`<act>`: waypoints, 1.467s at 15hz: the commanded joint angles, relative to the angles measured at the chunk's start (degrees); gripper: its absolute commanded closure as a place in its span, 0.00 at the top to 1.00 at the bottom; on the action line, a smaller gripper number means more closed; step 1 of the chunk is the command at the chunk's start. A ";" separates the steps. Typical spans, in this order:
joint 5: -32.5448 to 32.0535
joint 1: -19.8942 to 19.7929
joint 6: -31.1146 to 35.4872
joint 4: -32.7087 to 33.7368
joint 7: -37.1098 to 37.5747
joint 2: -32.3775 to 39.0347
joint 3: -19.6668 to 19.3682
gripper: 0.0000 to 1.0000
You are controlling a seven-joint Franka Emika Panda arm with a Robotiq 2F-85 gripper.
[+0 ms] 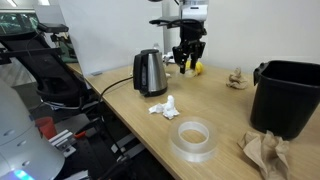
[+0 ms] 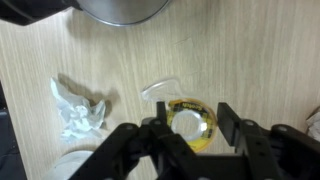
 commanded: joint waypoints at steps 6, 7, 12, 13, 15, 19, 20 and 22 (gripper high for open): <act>10.99 -1.14 0.79 11.50 14.56 9.69 -1.37 0.28; 12.01 -1.31 1.90 12.26 15.14 10.91 -1.53 0.28; 14.16 -1.64 6.25 15.30 19.03 16.81 -2.31 0.28; 13.98 -1.54 7.18 15.64 19.76 17.85 -2.40 0.28; 14.60 -1.68 8.98 16.20 20.20 19.54 -1.92 0.28; 13.09 -0.93 12.34 16.69 21.22 22.02 -2.18 0.28; 13.29 -1.01 12.58 16.64 20.98 22.21 -2.03 0.28; 13.13 -0.98 12.78 16.83 20.89 22.37 -2.08 0.31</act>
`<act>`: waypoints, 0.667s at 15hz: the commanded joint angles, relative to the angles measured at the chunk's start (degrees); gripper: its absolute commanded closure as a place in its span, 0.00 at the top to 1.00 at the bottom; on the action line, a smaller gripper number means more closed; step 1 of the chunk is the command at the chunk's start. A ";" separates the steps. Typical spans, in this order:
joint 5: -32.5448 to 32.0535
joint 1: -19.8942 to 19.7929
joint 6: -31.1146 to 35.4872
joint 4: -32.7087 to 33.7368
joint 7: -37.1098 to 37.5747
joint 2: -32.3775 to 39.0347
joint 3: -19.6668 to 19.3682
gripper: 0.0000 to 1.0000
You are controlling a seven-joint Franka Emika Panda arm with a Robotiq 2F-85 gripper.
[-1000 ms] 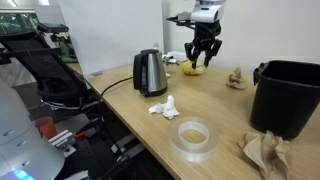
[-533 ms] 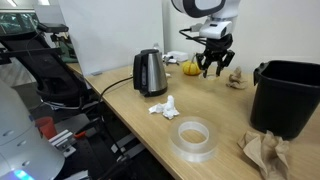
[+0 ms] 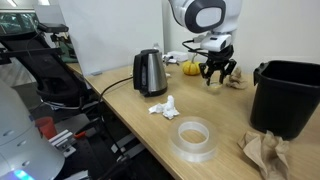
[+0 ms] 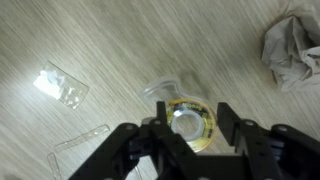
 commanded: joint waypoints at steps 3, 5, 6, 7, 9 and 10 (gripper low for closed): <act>0.76 -0.66 0.24 1.06 -0.66 0.44 0.70 0.79; 0.94 -0.81 0.06 1.21 -1.15 0.25 0.97 0.91; 1.01 -0.89 -0.16 1.33 -1.35 0.26 1.12 0.97; 1.28 -0.99 -0.25 1.35 -1.49 0.19 1.33 1.00; 0.80 -0.74 -0.48 0.85 -1.53 -0.76 1.27 1.00; 0.13 -0.47 -1.41 0.68 -1.11 -1.28 0.96 1.00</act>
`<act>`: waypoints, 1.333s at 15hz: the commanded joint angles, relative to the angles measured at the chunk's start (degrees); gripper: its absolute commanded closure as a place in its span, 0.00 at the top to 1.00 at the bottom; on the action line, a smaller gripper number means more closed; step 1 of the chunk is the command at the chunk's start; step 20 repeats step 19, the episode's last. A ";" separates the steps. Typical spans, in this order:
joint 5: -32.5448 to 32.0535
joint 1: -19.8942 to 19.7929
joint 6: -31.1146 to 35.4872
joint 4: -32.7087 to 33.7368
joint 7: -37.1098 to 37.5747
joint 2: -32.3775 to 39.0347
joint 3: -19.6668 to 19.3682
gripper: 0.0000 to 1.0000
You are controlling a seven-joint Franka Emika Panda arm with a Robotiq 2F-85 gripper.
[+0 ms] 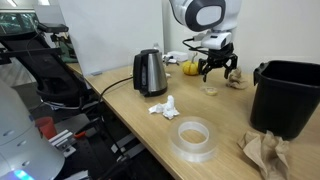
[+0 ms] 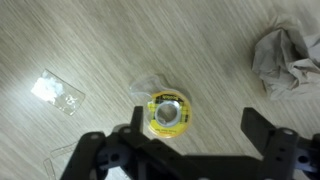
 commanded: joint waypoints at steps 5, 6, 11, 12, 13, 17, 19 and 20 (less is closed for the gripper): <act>0.07 -0.87 -12.32 -1.83 -4.53 -9.74 1.41 1.00; 0.69 -1.10 -16.11 -1.61 -5.77 -11.65 1.64 1.00; -0.32 -0.24 -26.67 0.01 -8.13 -17.56 0.96 1.00; -0.32 -0.33 -27.89 -0.23 -8.83 -18.67 0.96 1.00; -0.32 -0.36 -28.19 -0.45 -9.28 -18.88 0.96 1.00; -0.32 -0.33 -28.16 -0.62 -9.73 -17.78 0.93 1.00; -0.32 -0.33 -28.16 -0.58 -9.73 -17.88 0.94 1.00; -0.32 -0.33 -28.16 -0.58 -9.73 -17.88 0.94 1.00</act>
